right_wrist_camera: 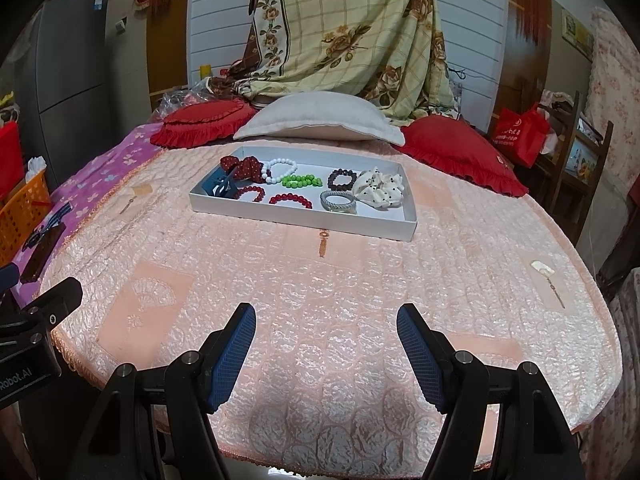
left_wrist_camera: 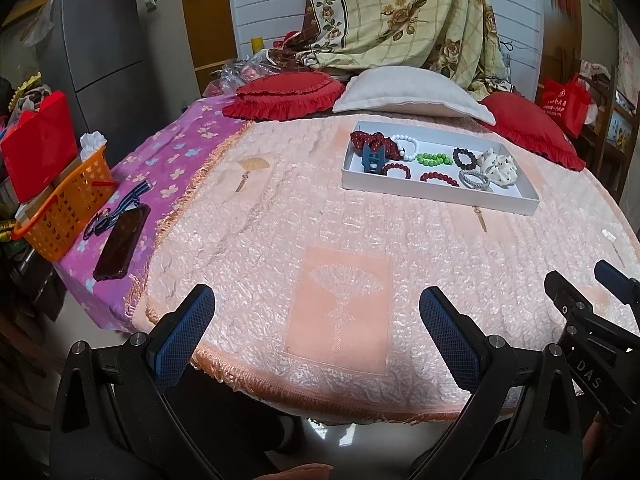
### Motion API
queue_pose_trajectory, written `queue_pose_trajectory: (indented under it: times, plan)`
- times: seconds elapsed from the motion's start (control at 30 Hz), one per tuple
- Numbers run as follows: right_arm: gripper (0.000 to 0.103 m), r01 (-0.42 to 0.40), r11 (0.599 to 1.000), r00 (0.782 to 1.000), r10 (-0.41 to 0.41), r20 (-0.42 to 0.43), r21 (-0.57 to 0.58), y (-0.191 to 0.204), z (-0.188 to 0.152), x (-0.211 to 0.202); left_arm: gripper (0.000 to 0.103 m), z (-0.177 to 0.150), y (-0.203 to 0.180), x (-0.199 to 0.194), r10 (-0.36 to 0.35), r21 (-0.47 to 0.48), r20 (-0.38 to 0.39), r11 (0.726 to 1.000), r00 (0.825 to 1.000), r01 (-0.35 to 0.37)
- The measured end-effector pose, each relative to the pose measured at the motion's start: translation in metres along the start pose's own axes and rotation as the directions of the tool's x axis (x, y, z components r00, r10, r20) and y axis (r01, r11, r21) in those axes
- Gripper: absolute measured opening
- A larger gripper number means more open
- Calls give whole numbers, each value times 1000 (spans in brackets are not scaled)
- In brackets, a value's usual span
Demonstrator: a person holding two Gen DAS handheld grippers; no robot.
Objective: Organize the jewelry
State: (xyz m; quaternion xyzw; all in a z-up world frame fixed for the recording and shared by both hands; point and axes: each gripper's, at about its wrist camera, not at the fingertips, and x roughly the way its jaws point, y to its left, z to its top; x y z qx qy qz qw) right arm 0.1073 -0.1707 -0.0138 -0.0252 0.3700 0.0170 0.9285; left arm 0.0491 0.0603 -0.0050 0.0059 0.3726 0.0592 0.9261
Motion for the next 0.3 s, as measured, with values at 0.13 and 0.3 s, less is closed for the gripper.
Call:
queue_pose_trajectory:
  times: [0.13, 0.3]
  plan:
    - [71, -1, 1000, 1000, 1, -5, 3, 1, 0, 2, 102, -1, 1, 4, 7, 8, -1, 1000, 1000, -7]
    - [71, -7, 1000, 1000, 7, -19, 5, 1, -1, 8, 102, -1, 2, 8, 15, 13, -3, 1000, 1000, -15]
